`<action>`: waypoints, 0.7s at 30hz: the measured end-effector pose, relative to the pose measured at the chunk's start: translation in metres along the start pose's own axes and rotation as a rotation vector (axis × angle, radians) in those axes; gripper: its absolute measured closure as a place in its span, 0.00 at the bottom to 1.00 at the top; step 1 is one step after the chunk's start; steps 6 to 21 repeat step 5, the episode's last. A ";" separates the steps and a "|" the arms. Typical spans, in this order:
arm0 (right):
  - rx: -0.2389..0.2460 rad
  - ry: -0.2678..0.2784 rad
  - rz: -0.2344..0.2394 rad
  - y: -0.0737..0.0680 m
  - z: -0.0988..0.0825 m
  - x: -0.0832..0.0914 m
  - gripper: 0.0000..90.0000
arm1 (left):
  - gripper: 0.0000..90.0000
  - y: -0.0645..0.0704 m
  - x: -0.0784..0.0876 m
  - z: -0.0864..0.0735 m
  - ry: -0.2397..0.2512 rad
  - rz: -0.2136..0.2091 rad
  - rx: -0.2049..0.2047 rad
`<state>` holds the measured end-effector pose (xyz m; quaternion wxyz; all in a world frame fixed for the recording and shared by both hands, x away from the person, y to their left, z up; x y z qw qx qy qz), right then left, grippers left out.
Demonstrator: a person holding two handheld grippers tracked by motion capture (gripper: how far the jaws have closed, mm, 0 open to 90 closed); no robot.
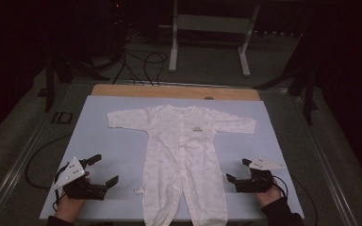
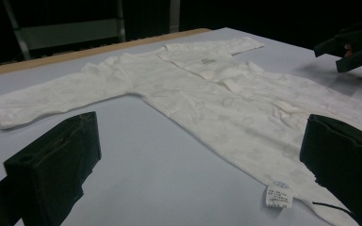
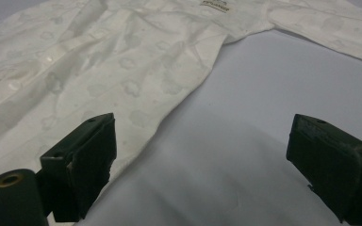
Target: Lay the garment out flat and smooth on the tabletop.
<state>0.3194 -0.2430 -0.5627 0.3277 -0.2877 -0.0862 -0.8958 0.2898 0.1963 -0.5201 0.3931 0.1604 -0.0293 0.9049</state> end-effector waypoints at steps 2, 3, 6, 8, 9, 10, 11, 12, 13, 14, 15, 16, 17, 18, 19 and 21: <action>0.000 0.001 0.005 0.000 0.000 0.000 0.10 | 0.00 0.000 0.000 0.000 -0.002 0.001 -0.002; 0.000 0.001 0.004 0.000 0.000 0.000 0.10 | 0.00 0.000 0.000 -0.001 -0.001 -0.001 -0.001; -0.003 0.003 0.008 0.000 0.000 0.000 0.10 | 0.00 0.000 0.000 -0.001 -0.002 0.001 -0.003; -0.003 0.003 0.008 0.000 0.000 0.000 0.10 | 0.00 0.000 0.000 -0.001 -0.002 0.001 -0.003; -0.003 0.003 0.008 0.000 0.000 0.000 0.10 | 0.00 0.000 0.000 -0.001 -0.002 0.001 -0.003; -0.003 0.003 0.008 0.000 0.000 0.000 0.10 | 0.00 0.000 0.000 -0.001 -0.002 0.001 -0.003; -0.003 0.003 0.008 0.000 0.000 0.000 0.10 | 0.00 0.000 0.000 -0.001 -0.002 0.001 -0.003; -0.003 0.003 0.008 0.000 0.000 0.000 0.10 | 0.00 0.000 0.000 -0.001 -0.002 0.001 -0.003; -0.003 0.003 0.008 0.000 0.000 0.000 0.10 | 0.00 0.000 0.000 -0.001 -0.002 0.001 -0.003; -0.003 0.003 0.008 0.000 0.000 0.000 0.10 | 0.00 0.000 0.000 -0.001 -0.002 0.001 -0.003; -0.003 0.003 0.008 0.000 0.000 0.000 0.10 | 0.00 0.000 0.000 -0.001 -0.002 0.001 -0.003; -0.003 0.003 0.008 0.000 0.000 0.000 0.10 | 0.00 0.000 0.000 -0.001 -0.002 0.001 -0.003; -0.003 0.003 0.008 0.000 0.000 0.000 0.10 | 0.00 0.000 0.000 -0.001 -0.002 0.001 -0.003; -0.003 0.003 0.008 0.000 0.000 0.000 0.10 | 0.00 0.000 0.000 -0.001 -0.002 0.001 -0.003; -0.003 0.003 0.008 0.000 0.000 0.000 0.10 | 0.00 0.000 0.000 -0.001 -0.002 0.001 -0.003; -0.003 0.003 0.008 0.000 0.000 0.000 0.10 | 0.00 0.000 0.000 -0.001 -0.002 0.001 -0.003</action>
Point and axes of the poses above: each handheld gripper's, and its own axes: x roughly backward along the jaws, z roughly out of its top, y roughly to its right, the point moved 9 cm from there along -x, roughly forward along the jaws, and after that the axes turned 1 degree about -z, right-handed, at the moved point
